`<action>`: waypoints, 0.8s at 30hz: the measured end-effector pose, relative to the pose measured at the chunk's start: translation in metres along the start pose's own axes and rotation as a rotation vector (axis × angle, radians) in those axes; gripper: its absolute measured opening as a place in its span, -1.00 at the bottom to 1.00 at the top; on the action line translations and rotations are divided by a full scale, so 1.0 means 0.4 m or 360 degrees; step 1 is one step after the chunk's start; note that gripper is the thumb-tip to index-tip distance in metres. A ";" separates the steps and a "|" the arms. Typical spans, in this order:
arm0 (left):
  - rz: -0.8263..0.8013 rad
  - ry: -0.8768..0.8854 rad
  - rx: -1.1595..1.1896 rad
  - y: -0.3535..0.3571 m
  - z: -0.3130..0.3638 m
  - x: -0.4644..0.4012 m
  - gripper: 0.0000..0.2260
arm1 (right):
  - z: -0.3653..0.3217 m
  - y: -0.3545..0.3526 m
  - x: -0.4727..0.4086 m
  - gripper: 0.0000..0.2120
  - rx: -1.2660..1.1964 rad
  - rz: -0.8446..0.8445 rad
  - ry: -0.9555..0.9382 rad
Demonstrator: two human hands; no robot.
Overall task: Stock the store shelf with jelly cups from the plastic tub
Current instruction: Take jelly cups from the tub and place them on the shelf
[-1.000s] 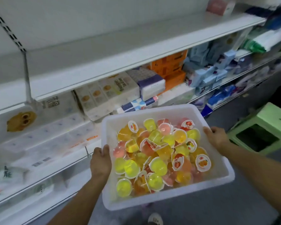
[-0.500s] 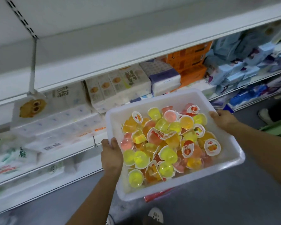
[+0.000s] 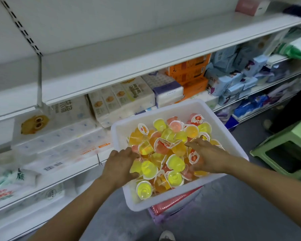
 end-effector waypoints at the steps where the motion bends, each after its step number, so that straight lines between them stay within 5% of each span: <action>1: -0.0068 0.0002 -0.0116 0.001 0.011 -0.009 -0.45 | -0.001 0.005 -0.002 -0.12 0.0013 0.0022 0.0025; 8: -0.0203 -0.0023 -0.0452 0.006 0.031 -0.037 -0.49 | -0.010 -0.008 0.006 -0.45 0.0186 0.0331 0.0045; 13: -0.0074 0.0042 -0.0362 -0.033 0.020 -0.019 -0.52 | -0.017 -0.067 0.060 -0.46 -0.0265 0.0601 0.0135; 15: 0.0106 -0.0089 0.0009 -0.056 -0.009 0.020 -0.56 | -0.041 -0.100 0.089 -0.46 -0.0579 0.0747 0.0131; 19: 0.0515 -0.0536 0.1484 -0.101 -0.098 0.136 -0.60 | -0.171 -0.134 0.124 -0.50 -0.1078 0.0816 0.0045; 24: 0.0843 -0.0636 0.2573 -0.159 -0.199 0.298 -0.69 | -0.445 -0.152 0.138 -0.70 -0.1668 0.0708 -0.0088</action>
Point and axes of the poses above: each hand's wrist, its own x-axis away from the middle knuckle, its own y-axis out of the palm, z = x × y, the point moved 9 cm from there along -x, towards the middle knuckle, and after that the axes turned 7 degrees about y, right-handed, at the moved point
